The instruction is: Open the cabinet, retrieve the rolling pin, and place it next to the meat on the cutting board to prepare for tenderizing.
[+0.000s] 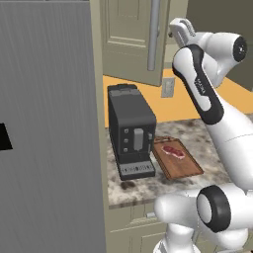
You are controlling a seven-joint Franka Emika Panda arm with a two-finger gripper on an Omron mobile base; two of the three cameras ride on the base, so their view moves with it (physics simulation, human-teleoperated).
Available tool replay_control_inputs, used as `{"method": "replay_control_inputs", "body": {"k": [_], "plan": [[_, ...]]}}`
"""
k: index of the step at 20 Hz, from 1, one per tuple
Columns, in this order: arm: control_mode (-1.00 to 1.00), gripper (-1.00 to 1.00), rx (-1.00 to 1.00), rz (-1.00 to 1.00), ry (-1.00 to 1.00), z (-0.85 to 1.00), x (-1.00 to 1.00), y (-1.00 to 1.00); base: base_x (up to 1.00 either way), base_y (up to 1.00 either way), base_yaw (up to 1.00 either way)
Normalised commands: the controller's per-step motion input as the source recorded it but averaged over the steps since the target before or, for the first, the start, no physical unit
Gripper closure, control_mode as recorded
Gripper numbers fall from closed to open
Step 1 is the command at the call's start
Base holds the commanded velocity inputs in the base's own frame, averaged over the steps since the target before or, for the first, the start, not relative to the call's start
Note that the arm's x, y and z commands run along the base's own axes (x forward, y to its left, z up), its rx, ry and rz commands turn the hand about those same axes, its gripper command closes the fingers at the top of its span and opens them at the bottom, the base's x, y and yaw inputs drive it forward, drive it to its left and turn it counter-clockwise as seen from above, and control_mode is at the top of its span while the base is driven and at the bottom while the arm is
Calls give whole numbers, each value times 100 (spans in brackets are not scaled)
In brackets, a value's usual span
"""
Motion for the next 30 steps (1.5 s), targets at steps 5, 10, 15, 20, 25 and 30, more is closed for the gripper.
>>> {"method": "replay_control_inputs", "body": {"k": [5,10,15,20,25,30], "plan": [[-100,-100,0,8,8,-9,2,40,0,0,0],[-100,-100,0,9,4,-13,-6,47,0,0,0],[-100,-100,0,10,-2,-19,-56,57,0,0,0],[-100,-100,0,11,-5,-19,-73,62,0,0,0],[-100,-100,0,12,0,-14,-54,61,0,0,0],[-100,-100,0,12,3,-5,-14,59,0,0,0]]}}
